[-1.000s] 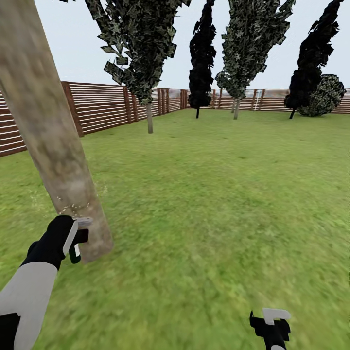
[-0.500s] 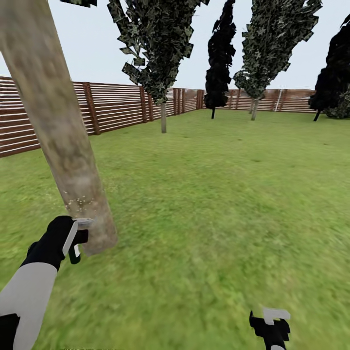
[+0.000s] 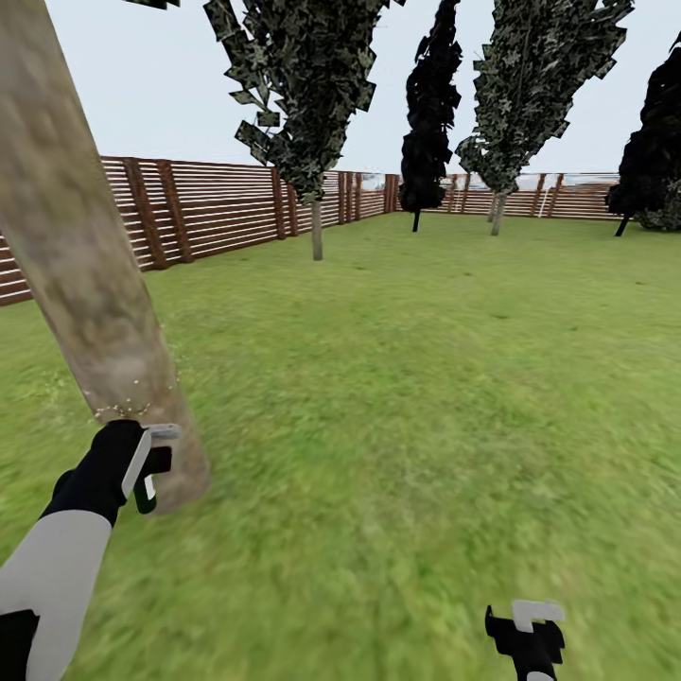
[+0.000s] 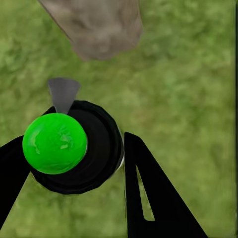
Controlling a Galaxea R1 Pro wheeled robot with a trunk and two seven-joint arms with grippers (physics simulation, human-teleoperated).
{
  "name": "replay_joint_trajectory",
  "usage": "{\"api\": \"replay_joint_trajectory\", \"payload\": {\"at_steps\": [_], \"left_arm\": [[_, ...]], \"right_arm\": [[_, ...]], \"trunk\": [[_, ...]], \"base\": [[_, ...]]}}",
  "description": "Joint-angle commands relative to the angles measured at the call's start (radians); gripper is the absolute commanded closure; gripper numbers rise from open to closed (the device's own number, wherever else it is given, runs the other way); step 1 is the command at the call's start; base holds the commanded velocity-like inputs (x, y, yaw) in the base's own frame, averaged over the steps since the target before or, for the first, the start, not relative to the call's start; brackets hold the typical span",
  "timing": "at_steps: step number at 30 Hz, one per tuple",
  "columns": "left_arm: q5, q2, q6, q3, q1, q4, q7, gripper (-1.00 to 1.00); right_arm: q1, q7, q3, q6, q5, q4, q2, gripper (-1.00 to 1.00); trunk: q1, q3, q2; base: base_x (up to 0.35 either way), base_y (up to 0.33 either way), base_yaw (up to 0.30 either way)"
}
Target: In the garden, pick up the pesticide atomizer on the floor and spray pesticide onto both trees until each tree trunk is fully covered.
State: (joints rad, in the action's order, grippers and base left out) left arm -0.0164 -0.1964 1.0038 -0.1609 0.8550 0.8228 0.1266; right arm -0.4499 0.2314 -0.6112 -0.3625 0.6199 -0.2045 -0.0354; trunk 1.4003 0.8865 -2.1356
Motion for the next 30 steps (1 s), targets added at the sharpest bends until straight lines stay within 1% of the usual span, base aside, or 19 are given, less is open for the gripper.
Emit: {"api": "replay_joint_trajectory", "payload": {"at_steps": [1,4,13,25,30], "left_arm": [[-0.002,0.000,0.005,-0.001,0.000,0.001,0.001,1.00],[-0.002,0.001,0.005,0.000,0.000,0.001,0.001,1.00],[-0.002,0.000,0.006,0.000,0.002,0.002,0.001,1.00],[-0.001,0.002,0.005,-0.002,0.000,0.002,0.001,1.00],[-0.001,0.002,0.004,-0.002,-0.003,0.002,0.001,1.00]], "right_arm": [[-0.001,0.003,-0.007,-0.004,0.011,0.002,0.000,-1.00],[-0.001,0.003,-0.006,-0.004,0.011,0.002,0.000,-1.00],[-0.001,0.003,-0.006,-0.004,0.012,0.002,0.000,-1.00],[-0.001,0.003,-0.007,-0.004,0.012,0.002,0.000,-1.00],[-0.001,0.003,-0.007,-0.004,0.012,0.002,-0.001,-1.00]], "trunk": [[0.000,0.001,0.000],[0.000,0.001,0.000],[0.000,0.001,0.000],[0.000,0.001,0.000],[0.000,0.001,0.000]], "base": [[0.280,-0.166,0.050],[0.277,-0.168,0.184],[0.240,-0.191,0.272],[0.150,-0.250,0.273],[0.226,-0.225,0.038]]}}
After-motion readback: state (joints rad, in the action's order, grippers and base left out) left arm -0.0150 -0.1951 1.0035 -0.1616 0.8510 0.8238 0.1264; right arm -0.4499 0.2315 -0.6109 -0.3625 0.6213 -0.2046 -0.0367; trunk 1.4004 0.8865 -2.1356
